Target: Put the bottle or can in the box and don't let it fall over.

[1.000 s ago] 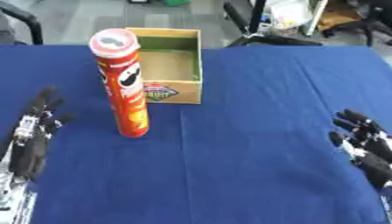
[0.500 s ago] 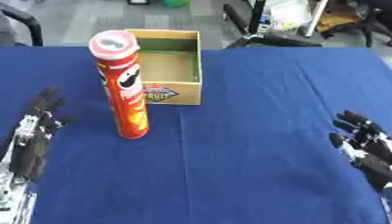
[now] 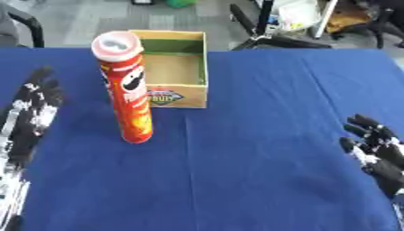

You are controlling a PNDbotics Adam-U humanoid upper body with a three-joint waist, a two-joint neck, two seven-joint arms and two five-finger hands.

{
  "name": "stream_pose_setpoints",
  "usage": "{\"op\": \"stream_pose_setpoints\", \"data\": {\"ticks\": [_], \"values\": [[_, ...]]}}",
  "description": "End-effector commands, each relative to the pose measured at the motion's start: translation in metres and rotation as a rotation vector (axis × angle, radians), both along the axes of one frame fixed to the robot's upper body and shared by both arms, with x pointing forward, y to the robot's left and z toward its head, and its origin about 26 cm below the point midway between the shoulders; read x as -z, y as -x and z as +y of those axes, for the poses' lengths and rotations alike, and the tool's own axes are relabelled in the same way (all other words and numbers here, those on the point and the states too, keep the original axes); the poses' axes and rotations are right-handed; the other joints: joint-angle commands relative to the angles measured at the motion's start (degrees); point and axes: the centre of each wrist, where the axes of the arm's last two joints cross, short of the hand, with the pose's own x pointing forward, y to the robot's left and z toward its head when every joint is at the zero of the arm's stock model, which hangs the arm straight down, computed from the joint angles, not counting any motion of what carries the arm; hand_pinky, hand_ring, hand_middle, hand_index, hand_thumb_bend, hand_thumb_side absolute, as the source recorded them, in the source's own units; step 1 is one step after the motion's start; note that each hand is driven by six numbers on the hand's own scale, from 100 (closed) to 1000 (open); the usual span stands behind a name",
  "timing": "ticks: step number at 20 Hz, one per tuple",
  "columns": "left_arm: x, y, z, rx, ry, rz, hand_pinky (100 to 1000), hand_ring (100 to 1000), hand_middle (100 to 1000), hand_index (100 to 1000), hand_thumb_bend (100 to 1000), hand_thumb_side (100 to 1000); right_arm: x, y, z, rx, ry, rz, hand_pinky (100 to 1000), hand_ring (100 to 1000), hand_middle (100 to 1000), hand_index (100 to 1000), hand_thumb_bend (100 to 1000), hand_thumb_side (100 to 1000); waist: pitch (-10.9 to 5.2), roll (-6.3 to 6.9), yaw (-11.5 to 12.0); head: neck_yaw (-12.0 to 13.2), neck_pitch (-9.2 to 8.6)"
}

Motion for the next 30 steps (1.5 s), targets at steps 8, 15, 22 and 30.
{"op": "stream_pose_setpoints", "data": {"ticks": [8, 15, 22, 30], "values": [[-0.016, -0.015, -0.01, 0.01, -0.101, 0.016, 770, 1000, 1000, 1000, 808, 579, -0.009, -0.002, -0.003, -0.004, 0.019, -0.024, 805, 896, 837, 856, 419, 123, -0.91, -0.12, -0.1, 0.2, -0.22], [-0.014, -0.028, -0.023, -0.036, -0.152, 0.016, 755, 1000, 1000, 1000, 910, 588, -0.009, -0.002, -0.002, -0.008, 0.019, -0.025, 805, 896, 837, 856, 419, 123, -0.95, -0.21, -0.3, 0.3, -0.24], [-0.01, -0.039, -0.038, -0.071, -0.191, -0.002, 741, 1000, 1000, 1000, 911, 591, -0.009, -0.003, -0.001, -0.011, 0.019, -0.024, 805, 896, 837, 856, 419, 123, -0.95, -0.22, -0.4, 0.4, -0.18], [-0.003, -0.047, -0.049, -0.053, -0.163, 0.027, 735, 989, 1000, 1000, 875, 609, -0.009, -0.003, -0.001, -0.014, 0.019, -0.023, 805, 896, 837, 856, 419, 123, -0.94, -0.21, -0.7, 0.5, -0.2]]}}
